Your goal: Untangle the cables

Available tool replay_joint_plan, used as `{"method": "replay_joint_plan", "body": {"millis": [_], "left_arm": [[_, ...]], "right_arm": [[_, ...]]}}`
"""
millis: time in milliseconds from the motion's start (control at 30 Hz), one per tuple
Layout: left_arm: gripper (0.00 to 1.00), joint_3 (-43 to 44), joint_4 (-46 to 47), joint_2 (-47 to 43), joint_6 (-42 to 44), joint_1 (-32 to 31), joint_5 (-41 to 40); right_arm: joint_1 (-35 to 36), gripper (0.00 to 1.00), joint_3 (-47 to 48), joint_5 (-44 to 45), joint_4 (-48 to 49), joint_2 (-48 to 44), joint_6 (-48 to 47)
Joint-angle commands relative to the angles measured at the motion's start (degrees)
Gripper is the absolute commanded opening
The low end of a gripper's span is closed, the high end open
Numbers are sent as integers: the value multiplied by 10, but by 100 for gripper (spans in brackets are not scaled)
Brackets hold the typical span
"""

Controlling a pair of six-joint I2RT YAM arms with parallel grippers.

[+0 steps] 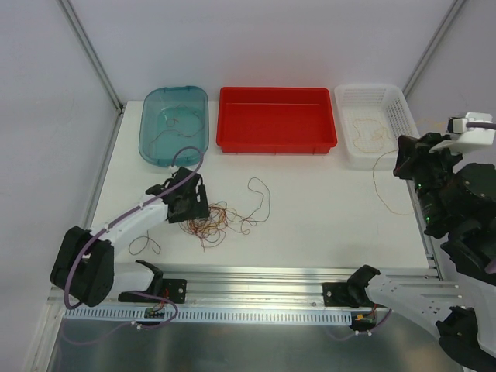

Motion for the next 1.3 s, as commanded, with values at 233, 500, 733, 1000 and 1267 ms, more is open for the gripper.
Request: {"method": "replay_joint_plan", "body": {"millis": [233, 500, 733, 1000, 1267], "left_arm": [[99, 134, -63, -146, 112, 5, 13], [99, 95, -61, -246, 193, 6, -66], [99, 40, -38, -283, 195, 6, -108], [99, 32, -37, -265, 199, 6, -143], [99, 35, -37, -226, 200, 11, -150]], "right_arm": [[-86, 1, 11, -3, 106, 113, -44], [-255, 1, 63, -117, 156, 238, 23], [-350, 1, 134, -140, 239, 388, 26], [-419, 1, 211, -185, 299, 568, 35], [-448, 14, 280, -201, 298, 733, 43]]}}
